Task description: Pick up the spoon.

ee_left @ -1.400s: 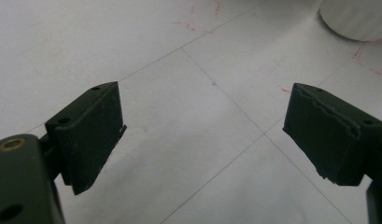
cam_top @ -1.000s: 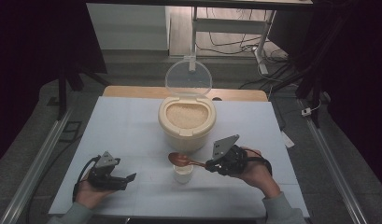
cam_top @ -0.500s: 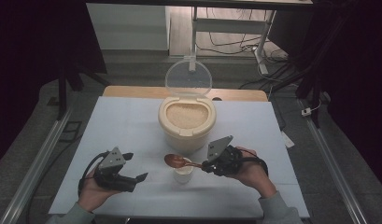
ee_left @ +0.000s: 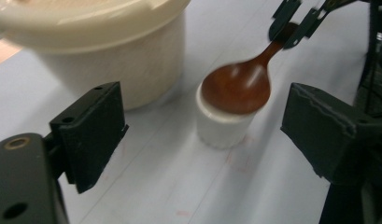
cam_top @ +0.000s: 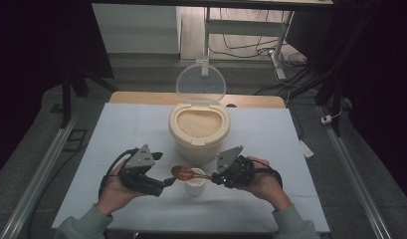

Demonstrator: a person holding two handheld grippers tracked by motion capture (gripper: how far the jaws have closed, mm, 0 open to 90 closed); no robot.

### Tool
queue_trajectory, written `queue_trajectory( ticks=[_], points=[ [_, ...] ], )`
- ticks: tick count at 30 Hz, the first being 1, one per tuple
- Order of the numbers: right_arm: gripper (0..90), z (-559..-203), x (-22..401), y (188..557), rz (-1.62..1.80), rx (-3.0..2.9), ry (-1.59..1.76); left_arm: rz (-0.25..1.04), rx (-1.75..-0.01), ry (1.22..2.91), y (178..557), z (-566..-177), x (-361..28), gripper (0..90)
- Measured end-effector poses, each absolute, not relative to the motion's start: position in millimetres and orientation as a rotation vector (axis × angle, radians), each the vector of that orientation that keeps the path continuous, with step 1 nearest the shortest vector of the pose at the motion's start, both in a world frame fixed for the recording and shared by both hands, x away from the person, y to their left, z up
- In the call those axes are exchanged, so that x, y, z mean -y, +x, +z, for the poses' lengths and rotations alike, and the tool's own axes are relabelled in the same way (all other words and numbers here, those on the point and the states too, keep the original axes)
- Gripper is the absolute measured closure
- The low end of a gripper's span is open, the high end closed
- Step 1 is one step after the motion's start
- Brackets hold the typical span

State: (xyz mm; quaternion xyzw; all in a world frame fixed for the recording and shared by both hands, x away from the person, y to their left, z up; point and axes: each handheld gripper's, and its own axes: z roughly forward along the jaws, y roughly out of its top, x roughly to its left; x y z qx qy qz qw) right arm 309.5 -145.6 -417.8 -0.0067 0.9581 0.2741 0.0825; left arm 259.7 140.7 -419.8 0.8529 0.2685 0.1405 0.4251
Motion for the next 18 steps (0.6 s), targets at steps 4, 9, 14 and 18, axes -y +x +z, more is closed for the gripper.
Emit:
queue_trajectory(
  ticks=[4,9,14,18],
  points=[
    [78.8,-415.8,143.0,307.3,0.821,-2.853,-0.03,0.33,-0.613,2.176,267.6,-413.9,-119.1,14.8],
    [78.7,-415.4,141.0,306.3,0.822,-2.85,-0.041,0.305,-0.577,2.201,272.8,-411.6,-106.2,15.8],
    [78.8,-415.8,139.4,306.1,0.819,-2.849,-0.048,0.289,-0.549,2.246,277.9,-413.1,-93.7,15.7],
    [78.8,-415.8,137.8,305.4,0.806,-2.848,-0.057,0.27,-0.524,2.279,281.1,-415.6,-87.9,18.6]
  ],
)
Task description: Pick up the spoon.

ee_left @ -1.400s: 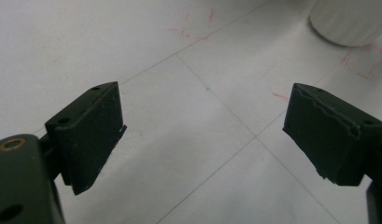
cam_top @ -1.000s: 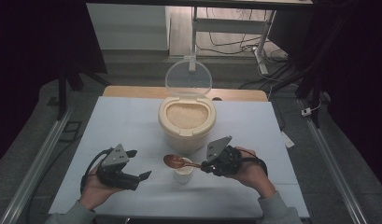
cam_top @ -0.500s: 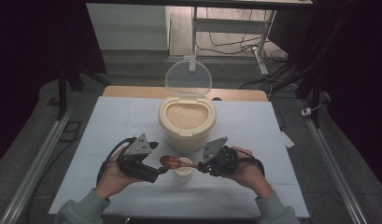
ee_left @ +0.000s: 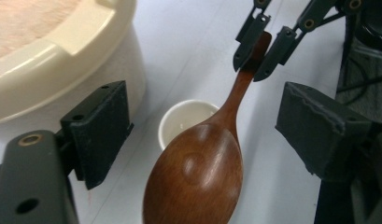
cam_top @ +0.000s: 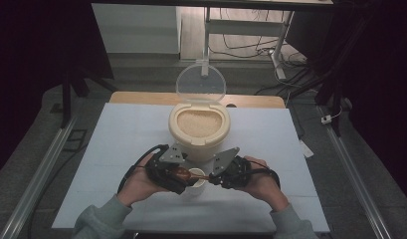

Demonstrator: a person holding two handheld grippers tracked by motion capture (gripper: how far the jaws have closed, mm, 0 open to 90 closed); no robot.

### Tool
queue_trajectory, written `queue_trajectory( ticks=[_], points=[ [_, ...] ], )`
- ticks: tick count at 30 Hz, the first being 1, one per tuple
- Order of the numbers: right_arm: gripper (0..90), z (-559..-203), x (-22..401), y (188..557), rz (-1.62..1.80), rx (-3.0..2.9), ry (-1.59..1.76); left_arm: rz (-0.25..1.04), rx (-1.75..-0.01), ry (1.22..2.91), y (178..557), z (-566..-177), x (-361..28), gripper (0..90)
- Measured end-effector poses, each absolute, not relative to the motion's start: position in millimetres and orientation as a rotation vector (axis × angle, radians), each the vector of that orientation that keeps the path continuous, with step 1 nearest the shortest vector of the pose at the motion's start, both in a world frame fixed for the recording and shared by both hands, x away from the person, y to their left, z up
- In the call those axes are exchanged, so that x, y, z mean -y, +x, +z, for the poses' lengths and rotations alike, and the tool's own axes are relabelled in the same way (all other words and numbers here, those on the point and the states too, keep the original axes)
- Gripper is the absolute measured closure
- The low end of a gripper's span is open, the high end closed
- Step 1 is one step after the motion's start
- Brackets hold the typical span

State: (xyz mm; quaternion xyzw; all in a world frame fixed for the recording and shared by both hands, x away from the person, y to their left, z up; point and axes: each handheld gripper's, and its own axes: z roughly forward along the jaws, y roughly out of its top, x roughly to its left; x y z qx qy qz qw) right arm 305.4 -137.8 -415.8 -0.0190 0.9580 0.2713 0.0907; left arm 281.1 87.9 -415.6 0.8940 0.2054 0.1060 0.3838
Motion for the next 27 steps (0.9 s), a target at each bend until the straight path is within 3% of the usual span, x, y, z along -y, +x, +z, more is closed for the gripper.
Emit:
queue_trajectory(
  ticks=[11,27],
  points=[
    [78.8,-416.9,133.7,302.6,0.801,-2.834,-0.106,0.134,-0.424,2.397,291.3,-421.1,-75.8,38.1],
    [78.7,-415.9,130.0,294.8,0.756,-2.789,-0.213,0.108,-0.315,2.532,293.1,-431.3,-56.3,65.2]
  ],
)
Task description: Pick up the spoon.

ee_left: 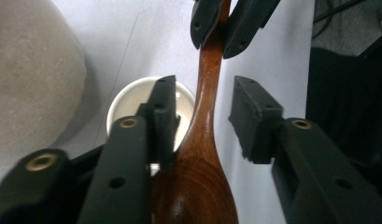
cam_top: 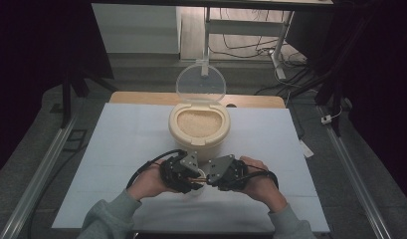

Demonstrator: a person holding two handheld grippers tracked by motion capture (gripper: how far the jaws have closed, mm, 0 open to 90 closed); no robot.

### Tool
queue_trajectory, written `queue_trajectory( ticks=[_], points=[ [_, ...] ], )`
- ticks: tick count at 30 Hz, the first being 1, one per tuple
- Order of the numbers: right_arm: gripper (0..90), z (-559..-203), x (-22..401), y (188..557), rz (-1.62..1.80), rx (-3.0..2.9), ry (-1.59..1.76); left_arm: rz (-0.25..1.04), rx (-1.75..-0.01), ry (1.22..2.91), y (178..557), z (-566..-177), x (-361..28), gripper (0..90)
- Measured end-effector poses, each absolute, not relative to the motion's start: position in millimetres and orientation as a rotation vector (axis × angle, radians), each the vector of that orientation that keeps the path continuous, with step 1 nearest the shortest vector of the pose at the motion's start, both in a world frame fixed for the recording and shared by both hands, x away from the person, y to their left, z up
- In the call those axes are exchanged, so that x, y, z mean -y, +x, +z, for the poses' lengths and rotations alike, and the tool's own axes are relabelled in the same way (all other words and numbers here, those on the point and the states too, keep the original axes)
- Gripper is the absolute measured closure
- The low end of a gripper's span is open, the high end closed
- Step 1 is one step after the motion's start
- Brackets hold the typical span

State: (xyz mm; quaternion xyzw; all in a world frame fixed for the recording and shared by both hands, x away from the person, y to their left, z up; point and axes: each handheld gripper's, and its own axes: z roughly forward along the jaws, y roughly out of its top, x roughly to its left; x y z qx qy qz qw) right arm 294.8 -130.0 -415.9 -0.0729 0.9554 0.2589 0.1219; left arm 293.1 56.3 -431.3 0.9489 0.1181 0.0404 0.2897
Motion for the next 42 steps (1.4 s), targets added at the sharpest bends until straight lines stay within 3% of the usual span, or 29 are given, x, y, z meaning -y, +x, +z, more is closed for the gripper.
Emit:
queue_trajectory(
  ticks=[5,15,19,23,28,34,42],
  points=[
    [78.6,-417.0,129.2,291.7,0.753,-2.768,-0.244,0.102,-0.299,2.542,293.2,-432.5,-56.4,74.1],
    [77.6,-418.3,128.7,291.6,0.728,-2.767,-0.257,0.119,-0.283,2.542,291.8,-435.6,-54.3,76.7],
    [67.5,-415.4,132.2,296.0,0.804,-2.743,-0.177,0.162,-0.301,2.532,292.4,-436.0,-54.6,77.1],
    [52.2,-402.6,146.4,302.7,1.008,-2.651,0.056,0.228,-0.34,2.494,292.7,-435.1,-57.0,77.1],
    [44.1,-390.7,174.9,303.1,1.225,-2.5,0.38,0.274,-0.366,2.456,292.3,-434.9,-59.0,77.2],
    [40.8,-395.9,192.9,296.9,1.304,-2.394,0.651,0.307,-0.386,2.422,291.0,-435.4,-59.6,77.2],
    [37.2,-431.5,208.5,297.7,1.492,-2.365,1.01,0.345,-0.399,2.387,290.1,-436.0,-60.1,77.7]
  ],
)
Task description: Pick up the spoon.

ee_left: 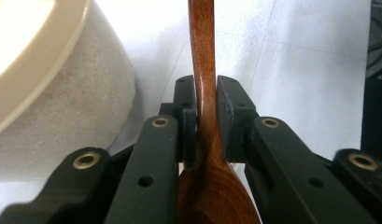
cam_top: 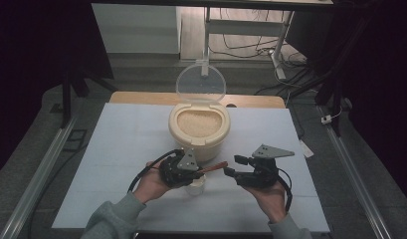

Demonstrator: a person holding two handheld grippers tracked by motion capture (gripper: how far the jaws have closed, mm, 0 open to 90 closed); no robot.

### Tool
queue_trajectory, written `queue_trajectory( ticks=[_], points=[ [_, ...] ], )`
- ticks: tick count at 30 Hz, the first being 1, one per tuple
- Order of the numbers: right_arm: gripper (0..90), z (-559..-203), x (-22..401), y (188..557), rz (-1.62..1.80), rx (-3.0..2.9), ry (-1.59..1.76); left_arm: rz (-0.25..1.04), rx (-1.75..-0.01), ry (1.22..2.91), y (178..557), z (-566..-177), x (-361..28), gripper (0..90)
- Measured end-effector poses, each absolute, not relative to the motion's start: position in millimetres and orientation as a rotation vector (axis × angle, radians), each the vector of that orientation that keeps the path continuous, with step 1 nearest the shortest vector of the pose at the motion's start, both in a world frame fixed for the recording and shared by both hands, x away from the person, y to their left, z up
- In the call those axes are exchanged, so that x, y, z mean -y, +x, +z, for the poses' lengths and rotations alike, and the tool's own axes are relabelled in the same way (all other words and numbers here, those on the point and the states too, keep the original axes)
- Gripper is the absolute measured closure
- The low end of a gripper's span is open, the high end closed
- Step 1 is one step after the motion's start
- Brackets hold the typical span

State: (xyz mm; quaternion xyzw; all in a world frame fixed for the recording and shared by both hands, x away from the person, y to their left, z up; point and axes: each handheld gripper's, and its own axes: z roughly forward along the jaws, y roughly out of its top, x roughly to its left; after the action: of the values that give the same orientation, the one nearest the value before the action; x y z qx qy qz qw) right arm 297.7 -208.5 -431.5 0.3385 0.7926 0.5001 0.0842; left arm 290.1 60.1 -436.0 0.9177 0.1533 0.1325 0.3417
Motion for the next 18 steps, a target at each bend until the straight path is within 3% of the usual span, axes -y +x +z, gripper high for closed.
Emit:
queue_trajectory(
  ticks=[9,18],
  points=[
    [36.3,-453.4,209.7,305.4,1.642,-2.314,1.222,0.369,-0.411,2.338,288.5,-434.1,-63.7,78.0],
    [44.0,-463.8,198.3,311.1,1.822,-2.296,1.29,0.369,-0.4,2.313,285.7,-433.7,-61.3,78.1]
  ],
)
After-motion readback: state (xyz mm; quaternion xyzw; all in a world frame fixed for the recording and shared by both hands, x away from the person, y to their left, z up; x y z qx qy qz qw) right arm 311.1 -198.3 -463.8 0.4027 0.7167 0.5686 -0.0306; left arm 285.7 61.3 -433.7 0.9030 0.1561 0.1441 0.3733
